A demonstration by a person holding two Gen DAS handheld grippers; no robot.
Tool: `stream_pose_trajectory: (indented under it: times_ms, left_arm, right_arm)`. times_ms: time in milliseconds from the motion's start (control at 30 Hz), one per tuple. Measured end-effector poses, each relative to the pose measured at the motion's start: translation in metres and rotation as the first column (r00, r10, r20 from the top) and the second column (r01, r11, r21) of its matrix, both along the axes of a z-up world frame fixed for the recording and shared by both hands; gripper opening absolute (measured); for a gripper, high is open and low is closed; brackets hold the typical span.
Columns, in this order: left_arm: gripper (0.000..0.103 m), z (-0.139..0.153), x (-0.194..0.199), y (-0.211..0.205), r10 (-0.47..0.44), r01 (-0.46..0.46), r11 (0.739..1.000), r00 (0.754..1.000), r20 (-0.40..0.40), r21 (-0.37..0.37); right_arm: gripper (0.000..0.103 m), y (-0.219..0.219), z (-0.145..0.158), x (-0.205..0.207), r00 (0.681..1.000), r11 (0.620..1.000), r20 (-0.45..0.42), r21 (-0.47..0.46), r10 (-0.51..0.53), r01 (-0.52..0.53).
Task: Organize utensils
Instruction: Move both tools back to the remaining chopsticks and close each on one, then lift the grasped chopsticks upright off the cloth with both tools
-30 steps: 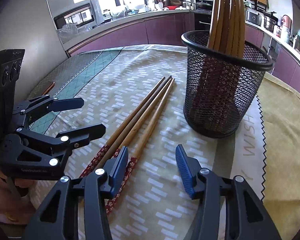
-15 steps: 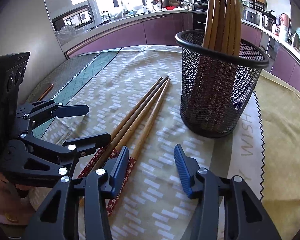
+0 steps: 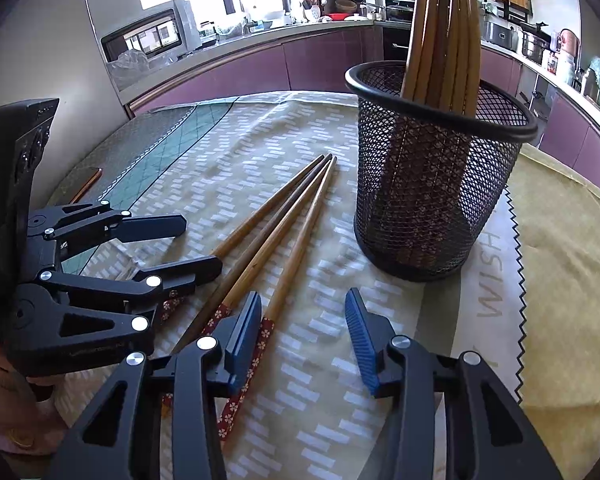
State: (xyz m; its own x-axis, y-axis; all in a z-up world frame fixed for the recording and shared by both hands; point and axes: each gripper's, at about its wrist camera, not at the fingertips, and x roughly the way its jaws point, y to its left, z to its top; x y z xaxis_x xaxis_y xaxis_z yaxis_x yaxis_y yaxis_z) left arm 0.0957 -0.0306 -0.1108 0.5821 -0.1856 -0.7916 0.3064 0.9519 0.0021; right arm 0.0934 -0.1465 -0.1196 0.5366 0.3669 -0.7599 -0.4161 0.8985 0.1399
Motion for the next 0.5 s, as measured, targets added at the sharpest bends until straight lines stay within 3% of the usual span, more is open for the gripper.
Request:
stream_pose_trajectory:
  times_ms: [267,500]
  left_arm:
    - [0.037,0.0,0.008,-0.002,0.022,-0.022,1.0,1.0,0.0,-0.021]
    - [0.008,0.0,0.012,0.003,0.049,-0.05,0.997,0.999,-0.016,-0.066]
  right_arm:
    - [0.033,0.008,0.0,0.013,1.0,1.0,0.007,-0.01,-0.01,0.01]
    - [0.01,-0.003,-0.002,0.019,0.999,0.999,-0.014,0.032,-0.043,0.043]
